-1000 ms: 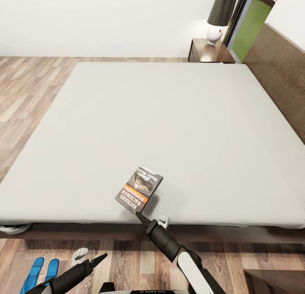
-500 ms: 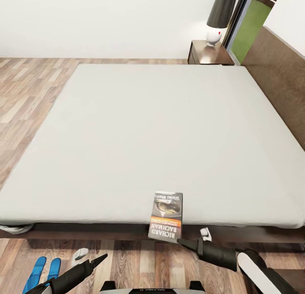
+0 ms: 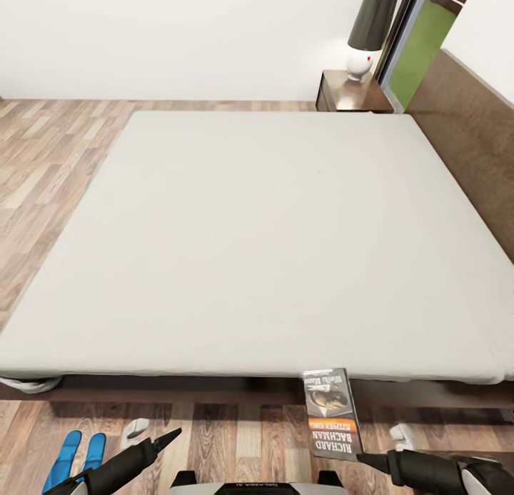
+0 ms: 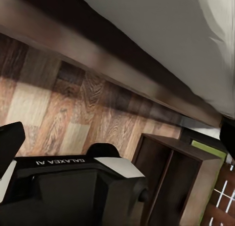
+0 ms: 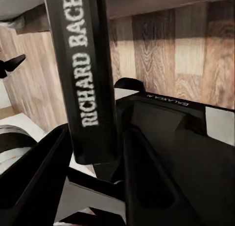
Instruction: In the bedroom, move the book from the bed onto either nightstand, and place the two sandals side by side next to the bed.
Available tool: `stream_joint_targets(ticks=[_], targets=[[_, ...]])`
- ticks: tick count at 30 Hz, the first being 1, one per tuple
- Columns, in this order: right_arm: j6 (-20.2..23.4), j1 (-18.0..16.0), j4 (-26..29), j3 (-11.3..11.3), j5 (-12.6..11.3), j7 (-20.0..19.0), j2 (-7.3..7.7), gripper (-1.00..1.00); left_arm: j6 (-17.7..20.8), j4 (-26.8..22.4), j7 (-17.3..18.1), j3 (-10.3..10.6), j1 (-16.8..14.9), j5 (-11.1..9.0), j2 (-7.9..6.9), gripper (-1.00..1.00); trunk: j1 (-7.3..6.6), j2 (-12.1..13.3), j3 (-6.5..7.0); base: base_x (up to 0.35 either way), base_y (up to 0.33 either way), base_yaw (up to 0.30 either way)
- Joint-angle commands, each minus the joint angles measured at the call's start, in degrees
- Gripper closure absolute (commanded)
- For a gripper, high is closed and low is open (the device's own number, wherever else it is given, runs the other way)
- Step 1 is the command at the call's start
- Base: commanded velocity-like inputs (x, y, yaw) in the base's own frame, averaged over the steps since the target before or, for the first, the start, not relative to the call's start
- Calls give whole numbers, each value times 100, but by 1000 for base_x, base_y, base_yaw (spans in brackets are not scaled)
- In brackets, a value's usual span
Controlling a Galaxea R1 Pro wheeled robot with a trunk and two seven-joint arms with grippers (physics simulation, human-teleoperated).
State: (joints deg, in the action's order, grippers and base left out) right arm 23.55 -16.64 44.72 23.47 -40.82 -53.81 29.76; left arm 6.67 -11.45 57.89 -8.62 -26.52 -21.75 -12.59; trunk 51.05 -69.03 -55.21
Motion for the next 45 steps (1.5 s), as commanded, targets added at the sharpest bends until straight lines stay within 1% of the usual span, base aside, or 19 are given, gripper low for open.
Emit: stream_joint_targets(ticks=[1, 5, 9, 45], targets=[[-18, -6, -99, 24, -58, 4, -2, 100, 61, 2, 23, -18, -2, -14, 3, -100, -23, 39, 16, 0, 0, 0], [-153, -6, -483, 26, 31, 10, -11, 100, 56, 88, 15, -9, -2, -2, 28, -100, -110, 200, 88, 0, 0, 0], [-176, -6, -592, 26, 45, 5, -13, 100, 54, 156, 14, -13, -2, 11, 33, -100, -198, 360, 160, 0, 0, 0], [-175, -6, -622, 26, 48, 2, -14, 100, 54, 170, 21, -12, -2, 11, 37, -100, -989, 1804, 806, 0, 0, 0]])
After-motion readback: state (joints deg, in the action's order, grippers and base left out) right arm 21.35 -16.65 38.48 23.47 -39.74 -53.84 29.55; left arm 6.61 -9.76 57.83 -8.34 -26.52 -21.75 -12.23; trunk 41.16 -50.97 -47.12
